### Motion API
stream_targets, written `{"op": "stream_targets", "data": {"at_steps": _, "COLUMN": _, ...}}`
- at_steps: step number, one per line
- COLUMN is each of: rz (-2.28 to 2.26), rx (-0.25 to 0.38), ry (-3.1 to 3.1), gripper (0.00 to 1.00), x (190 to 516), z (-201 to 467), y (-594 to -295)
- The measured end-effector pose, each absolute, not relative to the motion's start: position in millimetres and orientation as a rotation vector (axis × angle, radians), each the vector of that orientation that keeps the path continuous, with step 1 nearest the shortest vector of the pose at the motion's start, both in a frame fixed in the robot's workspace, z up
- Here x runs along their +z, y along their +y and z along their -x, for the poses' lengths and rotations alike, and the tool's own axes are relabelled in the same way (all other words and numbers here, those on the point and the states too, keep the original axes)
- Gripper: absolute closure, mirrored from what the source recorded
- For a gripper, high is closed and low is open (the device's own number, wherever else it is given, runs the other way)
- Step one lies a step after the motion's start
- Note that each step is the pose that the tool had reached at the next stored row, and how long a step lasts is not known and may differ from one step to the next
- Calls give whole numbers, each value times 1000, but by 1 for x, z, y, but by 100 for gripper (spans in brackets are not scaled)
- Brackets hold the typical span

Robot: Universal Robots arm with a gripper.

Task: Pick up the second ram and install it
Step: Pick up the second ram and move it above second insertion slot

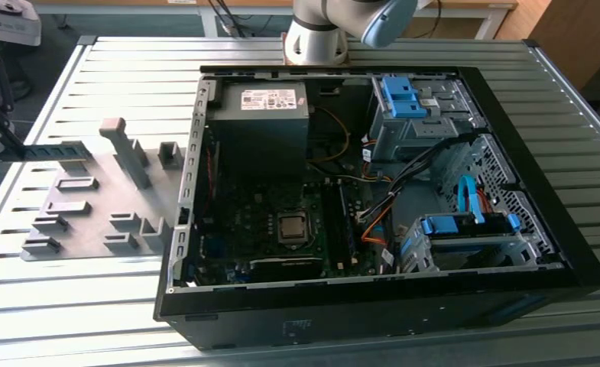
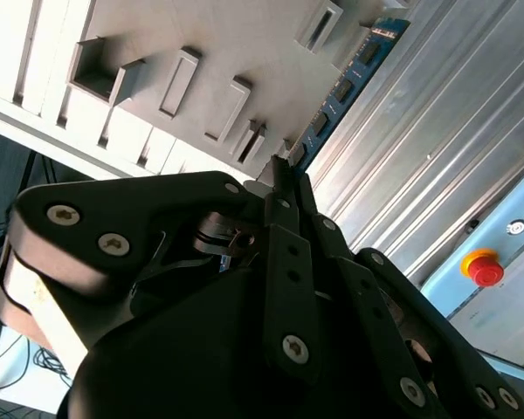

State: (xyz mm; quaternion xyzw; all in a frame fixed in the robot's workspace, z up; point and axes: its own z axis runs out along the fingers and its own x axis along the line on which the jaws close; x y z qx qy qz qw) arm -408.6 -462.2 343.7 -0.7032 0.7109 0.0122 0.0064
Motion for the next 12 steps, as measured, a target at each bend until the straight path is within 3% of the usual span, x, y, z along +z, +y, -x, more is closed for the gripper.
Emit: {"op": "stream_targets", "data": {"at_steps": 12, "rz": 2200, "rx": 38, "ry": 2224, "gripper": 86, "x": 349, "z": 409, "y": -462}}
